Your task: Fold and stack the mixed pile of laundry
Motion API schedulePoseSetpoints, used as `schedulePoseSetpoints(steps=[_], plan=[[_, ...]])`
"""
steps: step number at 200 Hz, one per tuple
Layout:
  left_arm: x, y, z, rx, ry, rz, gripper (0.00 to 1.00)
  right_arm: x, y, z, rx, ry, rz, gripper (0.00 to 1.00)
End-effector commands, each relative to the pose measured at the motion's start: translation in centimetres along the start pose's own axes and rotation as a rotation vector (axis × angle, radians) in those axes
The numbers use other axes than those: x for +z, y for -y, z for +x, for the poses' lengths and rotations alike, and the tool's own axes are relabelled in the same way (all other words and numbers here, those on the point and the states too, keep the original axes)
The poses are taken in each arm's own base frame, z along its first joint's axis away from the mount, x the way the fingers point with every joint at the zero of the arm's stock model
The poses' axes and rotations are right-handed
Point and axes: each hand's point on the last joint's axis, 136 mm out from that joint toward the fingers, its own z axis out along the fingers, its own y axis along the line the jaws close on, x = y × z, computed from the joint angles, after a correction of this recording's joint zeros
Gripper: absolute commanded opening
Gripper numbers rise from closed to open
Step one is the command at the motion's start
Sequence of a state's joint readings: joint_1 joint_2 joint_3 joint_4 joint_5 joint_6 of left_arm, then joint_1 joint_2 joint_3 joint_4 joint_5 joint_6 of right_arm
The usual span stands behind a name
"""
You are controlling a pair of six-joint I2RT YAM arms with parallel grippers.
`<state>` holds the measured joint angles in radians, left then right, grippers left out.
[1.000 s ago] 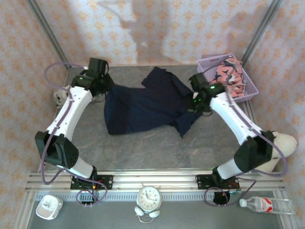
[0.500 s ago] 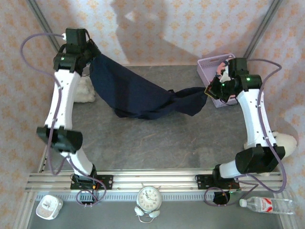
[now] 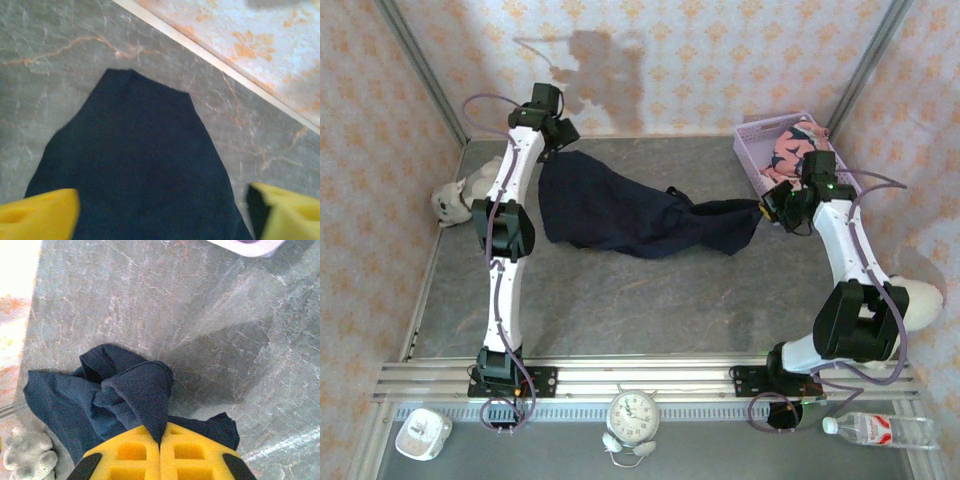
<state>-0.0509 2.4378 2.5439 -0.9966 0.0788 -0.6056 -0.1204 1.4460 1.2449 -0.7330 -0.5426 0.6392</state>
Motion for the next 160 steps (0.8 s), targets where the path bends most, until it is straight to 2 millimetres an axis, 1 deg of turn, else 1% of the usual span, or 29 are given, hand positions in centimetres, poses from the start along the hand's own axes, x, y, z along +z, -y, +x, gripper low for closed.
schedulePoseSetpoints(steps=[1, 5, 8, 10, 14, 22, 27, 31, 32, 33, 34, 35, 36, 37, 38, 39, 50, 56, 59, 69, 81, 94, 105, 136, 143, 149, 153, 156, 160], plan=[[-7.5, 0.5, -0.2, 0.039, 0.020, 0.062, 1.00, -0.7, -1.0, -0.4, -0.036, 0.048, -0.042, 0.00], [-8.1, 0.1, 0.2, 0.053, 0.017, 0.057, 1.00, -0.6, -0.8, -0.2, -0.049, 0.043, -0.033, 0.00], [-7.9, -0.5, 1.0, 0.065, 0.001, 0.040, 1.00, -0.6, -0.7, 0.0, -0.058, 0.039, -0.029, 0.00], [-8.5, -0.5, 1.0, 0.068, 0.009, 0.042, 1.00, -0.5, -0.6, 0.0, -0.065, 0.039, -0.025, 0.00], [-8.8, -1.1, 1.8, 0.075, 0.003, 0.035, 1.00, -0.5, -0.5, 0.2, -0.078, 0.034, -0.019, 0.00], [-9.0, -2.7, 3.7, 0.075, -0.022, 0.016, 1.00, -0.3, -0.2, 0.6, -0.098, 0.024, -0.005, 0.00], [-9.3, -3.2, 4.5, 0.064, -0.022, 0.024, 0.99, 0.0, 0.0, 0.8, -0.106, 0.018, 0.002, 0.00], [-8.4, -4.2, 6.0, 0.057, -0.051, 0.007, 0.97, 0.2, 0.1, 1.0, -0.113, 0.014, 0.004, 0.00], [-9.4, -3.8, 5.4, 0.052, -0.023, 0.030, 0.97, 0.2, 0.1, 1.0, -0.113, 0.012, 0.005, 0.00], [-9.7, -3.9, 5.5, 0.049, -0.020, 0.032, 0.96, 0.2, 0.1, 1.1, -0.114, 0.011, 0.005, 0.00], [-9.4, -4.5, 6.3, 0.048, -0.039, 0.019, 0.96, 0.3, 0.1, 1.1, -0.116, 0.009, 0.006, 0.00], [-9.5, -4.7, 6.5, 0.045, -0.041, 0.019, 0.95, 0.4, 0.2, 1.2, -0.115, 0.006, 0.009, 0.00], [-9.8, -4.5, 6.2, 0.040, -0.026, 0.031, 0.94, 0.5, 0.3, 1.2, -0.116, 0.005, 0.009, 0.00], [-9.4, -5.1, 7.0, 0.039, -0.044, 0.016, 0.94, 0.5, 0.2, 1.3, -0.118, 0.004, 0.008, 0.00], [-9.8, -4.9, 6.7, 0.034, -0.032, 0.026, 0.93, 0.6, 0.3, 1.3, -0.118, 0.002, 0.008, 0.00], [-9.8, -5.0, 6.9, 0.033, -0.033, 0.026, 0.92, 0.6, 0.3, 1.3, -0.118, 0.002, 0.010, 0.00], [-9.1, -6.9, 9.6, 0.011, -0.069, 0.006, 0.80, 1.3, 0.6, 1.8, -0.122, -0.016, 0.017, 0.00], [-8.9, -7.6, 10.7, 0.000, -0.075, 0.000, 0.72, 1.7, 0.7, 2.0, -0.123, -0.026, 0.019, 0.00], [-8.5, -8.3, 11.6, -0.004, -0.090, -0.013, 0.70, 1.9, 0.7, 2.1, -0.123, -0.031, 0.020, 0.00], [-7.5, -9.4, 13.7, -0.020, -0.117, -0.026, 0.66, 2.4, 0.7, 2.4, -0.126, -0.045, 0.026, 0.00], [-6.2, -10.0, 15.9, -0.027, -0.155, -0.031, 0.66, 3.0, 0.6, 2.7, -0.129, -0.059, 0.030, 0.00], [-5.0, -10.5, 17.2, -0.027, -0.175, -0.053, 0.66, 3.4, 0.6, 2.9, -0.134, -0.074, 0.037, 0.00], [-3.9, -10.9, 17.7, -0.032, -0.171, -0.078, 0.65, 3.6, 0.4, 3.0, -0.141, -0.079, 0.036, 0.00], [-0.8, -12.7, 18.3, -0.042, -0.150, -0.185, 0.51, 3.8, 0.4, 3.1, -0.147, -0.095, 0.040, 0.00], [-0.2, -13.1, 18.6, -0.038, -0.162, -0.207, 0.44, 3.8, 0.5, 3.2, -0.149, -0.096, 0.045, 0.00], [0.0, -13.2, 18.6, -0.039, -0.167, -0.221, 0.28, 3.7, 0.6, 3.2, -0.151, -0.095, 0.052, 0.00], [0.1, -13.3, 18.6, -0.040, -0.170, -0.228, 0.10, 3.6, 0.6, 3.1, -0.154, -0.094, 0.056, 0.00], [0.0, -13.3, 18.6, -0.042, -0.171, -0.234, 0.00, 3.5, 0.6, 3.1, -0.156, -0.092, 0.059, 0.00], [-0.1, -13.3, 18.6, -0.045, -0.172, -0.236, 0.00, 3.3, 0.7, 3.1, -0.160, -0.088, 0.065, 0.00]])
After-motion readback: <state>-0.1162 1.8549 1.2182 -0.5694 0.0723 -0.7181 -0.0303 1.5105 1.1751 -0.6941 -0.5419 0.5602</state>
